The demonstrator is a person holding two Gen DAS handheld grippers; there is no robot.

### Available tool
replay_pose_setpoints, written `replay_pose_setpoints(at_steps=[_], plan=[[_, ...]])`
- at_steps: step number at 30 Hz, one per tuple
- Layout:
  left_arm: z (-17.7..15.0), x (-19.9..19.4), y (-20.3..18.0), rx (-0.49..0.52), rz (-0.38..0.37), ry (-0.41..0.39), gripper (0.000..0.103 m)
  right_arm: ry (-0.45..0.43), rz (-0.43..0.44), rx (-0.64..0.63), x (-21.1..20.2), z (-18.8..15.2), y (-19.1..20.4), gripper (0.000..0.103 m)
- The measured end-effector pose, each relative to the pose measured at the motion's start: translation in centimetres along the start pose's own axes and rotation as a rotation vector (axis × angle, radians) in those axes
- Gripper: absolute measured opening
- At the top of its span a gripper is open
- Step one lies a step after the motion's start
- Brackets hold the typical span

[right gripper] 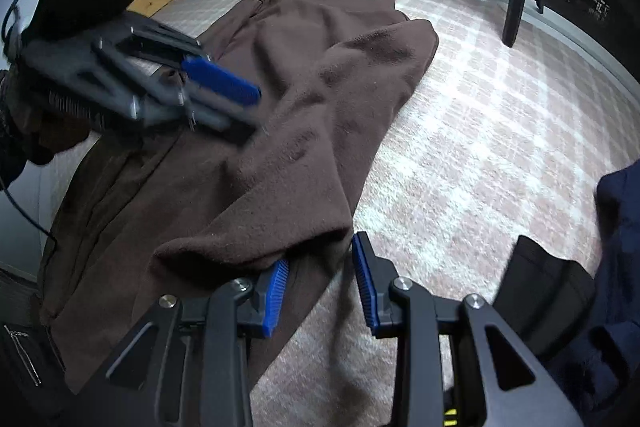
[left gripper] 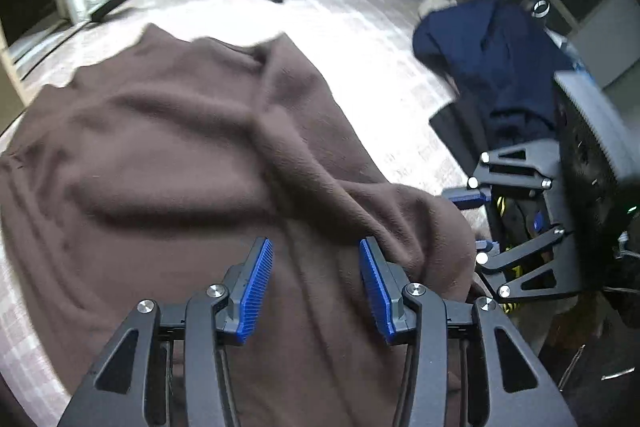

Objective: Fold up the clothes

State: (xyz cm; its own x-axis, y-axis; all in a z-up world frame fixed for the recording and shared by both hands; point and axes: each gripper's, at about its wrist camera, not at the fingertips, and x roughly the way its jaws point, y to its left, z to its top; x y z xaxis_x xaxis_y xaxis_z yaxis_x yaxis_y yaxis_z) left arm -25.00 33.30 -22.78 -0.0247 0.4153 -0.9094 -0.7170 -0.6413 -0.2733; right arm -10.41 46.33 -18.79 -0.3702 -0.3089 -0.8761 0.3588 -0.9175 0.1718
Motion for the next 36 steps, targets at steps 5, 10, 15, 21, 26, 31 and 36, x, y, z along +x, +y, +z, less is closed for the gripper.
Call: replay_pose_setpoints(at_steps=[5,10,15,21,26,31,36], plan=[[-0.3,0.5,-1.5,0.062,0.079,0.011,0.003,-0.018,0.0,0.004,-0.7,-0.4,-0.5,0.031],[-0.9,-2.5,-1.4,0.065,0.104,-0.043,0.003,-0.015,0.027,0.014,-0.2,-0.4,-0.9,0.031],[-1.5,-3.5,-0.8,0.057,0.144,-0.053,0.003,-0.02,0.041,0.007,0.1,-0.3,-1.0,0.033],[-2.2,-2.9,0.5,0.039,0.199,-0.031,0.003,-0.01,0.047,-0.014,0.4,0.5,-0.4,0.019],[-2.7,-1.6,0.6,0.039,0.223,0.011,0.006,0.028,0.031,0.144,-1.2,-1.1,-3.9,0.015],[-4.9,-4.0,-1.2,0.048,0.228,-0.029,0.026,0.007,-0.084,0.047,-2.2,-0.6,-1.8,0.032],[-8.9,-7.8,-3.6,0.053,0.199,-0.064,0.027,-0.058,-0.076,0.148,-4.5,-0.6,-2.4,0.034]])
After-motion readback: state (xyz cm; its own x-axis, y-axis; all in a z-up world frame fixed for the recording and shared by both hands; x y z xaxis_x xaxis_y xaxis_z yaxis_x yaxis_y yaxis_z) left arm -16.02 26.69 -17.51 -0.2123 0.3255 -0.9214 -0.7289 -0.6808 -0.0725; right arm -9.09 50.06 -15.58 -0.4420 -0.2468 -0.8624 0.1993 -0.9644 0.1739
